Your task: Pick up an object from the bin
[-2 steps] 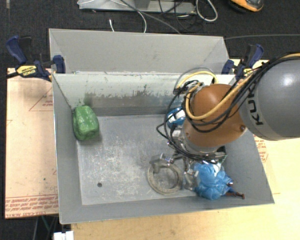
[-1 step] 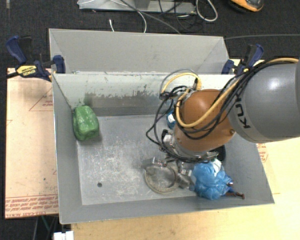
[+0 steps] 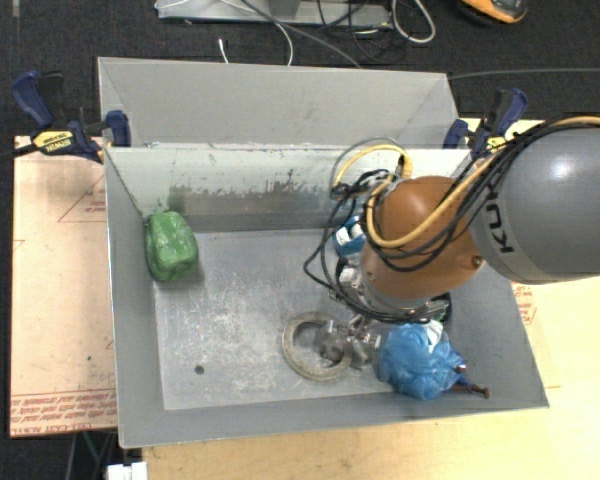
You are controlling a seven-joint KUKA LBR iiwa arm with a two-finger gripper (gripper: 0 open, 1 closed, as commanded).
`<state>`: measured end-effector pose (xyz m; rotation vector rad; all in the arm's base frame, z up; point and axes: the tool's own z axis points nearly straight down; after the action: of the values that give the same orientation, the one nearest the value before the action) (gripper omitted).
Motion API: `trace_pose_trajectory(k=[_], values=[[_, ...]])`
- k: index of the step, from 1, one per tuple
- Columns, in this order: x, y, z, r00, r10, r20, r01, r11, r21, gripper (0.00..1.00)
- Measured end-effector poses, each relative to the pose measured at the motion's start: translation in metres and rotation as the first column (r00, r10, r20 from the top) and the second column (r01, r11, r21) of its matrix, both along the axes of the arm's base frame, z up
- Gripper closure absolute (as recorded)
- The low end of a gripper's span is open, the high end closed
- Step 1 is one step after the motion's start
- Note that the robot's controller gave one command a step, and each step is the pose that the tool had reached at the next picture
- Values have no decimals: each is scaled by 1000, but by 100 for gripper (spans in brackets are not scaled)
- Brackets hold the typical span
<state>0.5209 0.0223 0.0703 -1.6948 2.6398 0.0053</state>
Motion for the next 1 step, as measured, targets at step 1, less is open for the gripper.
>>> trace_pose_trajectory(k=[1], values=[[0, 0, 0, 1000, 0, 1, 0, 1000, 0, 100]])
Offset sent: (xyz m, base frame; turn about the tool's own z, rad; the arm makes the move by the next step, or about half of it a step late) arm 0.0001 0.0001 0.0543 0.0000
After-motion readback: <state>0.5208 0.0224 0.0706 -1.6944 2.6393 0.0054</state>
